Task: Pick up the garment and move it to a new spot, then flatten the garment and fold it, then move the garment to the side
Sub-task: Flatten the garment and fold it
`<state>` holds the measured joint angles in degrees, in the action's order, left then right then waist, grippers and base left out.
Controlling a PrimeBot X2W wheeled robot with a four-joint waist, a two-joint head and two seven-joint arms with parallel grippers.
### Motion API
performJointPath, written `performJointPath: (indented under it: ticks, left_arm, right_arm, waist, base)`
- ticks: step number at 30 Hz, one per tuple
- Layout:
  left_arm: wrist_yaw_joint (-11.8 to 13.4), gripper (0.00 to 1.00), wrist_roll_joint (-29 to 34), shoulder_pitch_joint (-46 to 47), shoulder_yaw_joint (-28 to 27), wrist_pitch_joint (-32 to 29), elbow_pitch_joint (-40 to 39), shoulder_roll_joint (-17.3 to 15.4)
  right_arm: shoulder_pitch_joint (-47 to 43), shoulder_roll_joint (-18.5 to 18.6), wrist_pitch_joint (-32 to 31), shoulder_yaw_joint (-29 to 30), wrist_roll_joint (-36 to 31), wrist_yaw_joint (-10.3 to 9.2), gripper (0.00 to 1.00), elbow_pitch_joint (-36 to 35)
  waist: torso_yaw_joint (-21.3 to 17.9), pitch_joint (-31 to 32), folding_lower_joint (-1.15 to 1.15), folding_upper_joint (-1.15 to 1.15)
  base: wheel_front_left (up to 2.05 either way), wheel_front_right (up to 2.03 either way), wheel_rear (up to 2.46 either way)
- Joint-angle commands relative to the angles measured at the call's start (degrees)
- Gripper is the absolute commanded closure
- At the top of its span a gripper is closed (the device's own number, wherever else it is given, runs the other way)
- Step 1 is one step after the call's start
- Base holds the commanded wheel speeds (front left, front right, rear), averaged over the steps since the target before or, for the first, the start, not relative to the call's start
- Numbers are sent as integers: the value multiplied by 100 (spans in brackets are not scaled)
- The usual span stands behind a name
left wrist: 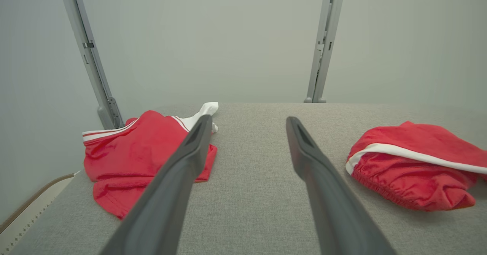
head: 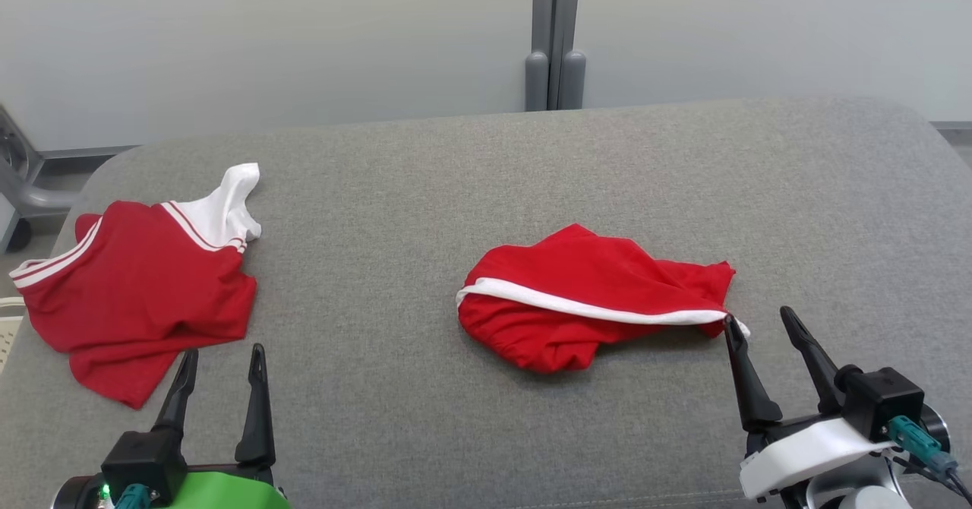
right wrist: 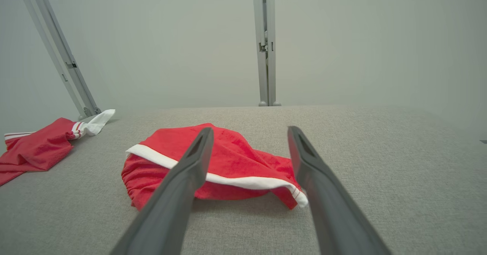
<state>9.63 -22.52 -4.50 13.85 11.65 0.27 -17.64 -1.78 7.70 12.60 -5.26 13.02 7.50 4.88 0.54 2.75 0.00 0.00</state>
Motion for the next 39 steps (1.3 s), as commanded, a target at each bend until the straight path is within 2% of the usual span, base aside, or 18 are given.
performJointPath:
  ticks: [1,21,23,26,30,33,36,39]
  left_arm:
    - [31,0,57,-100,3,-24,-12,-47]
    - [22,0,-52,69,81,-48,133,-59]
    - [-134,0,-219,150,150,-144,146,27]
    - [-497,0,-647,331,322,-597,316,179]
    - [-1051,0,-1381,730,590,-1458,673,413]
    - [-1362,0,-1788,1124,770,-2047,965,546]
    - [-1567,0,-2222,1556,921,-2569,1296,655]
    - [-1664,0,-2537,1954,1034,-2896,1659,684]
  right_arm:
    - [-72,-4,-24,47,-59,-2,0,-57]
    - [-138,-71,-174,137,-133,-2,0,-227]
    - [-150,-62,-179,163,-138,-2,0,-247]
    - [-145,-57,-218,133,-151,-2,0,-259]
    - [-38,-18,-272,15,-173,-2,0,-298]
    - [22,-15,-295,-65,-188,-2,0,-349]
    - [113,-18,-292,-119,-165,-2,0,-361]
    - [181,-57,-250,-185,-146,-2,0,-326]
  waist:
    - [7,8,0,0]
    - [43,-67,0,0]
    - [74,-95,0,0]
    - [93,-153,0,0]
    - [13,-287,0,0]
    - [-85,-473,0,0]
    - [-206,-646,0,0]
    - [-340,-797,0,0]
  base:
    - [0,0,0]
    - [0,0,0]
    - [0,0,0]
    - [0,0,0]
    - [0,0,0]
    - [0,0,0]
    - [0,0,0]
    - [0,0,0]
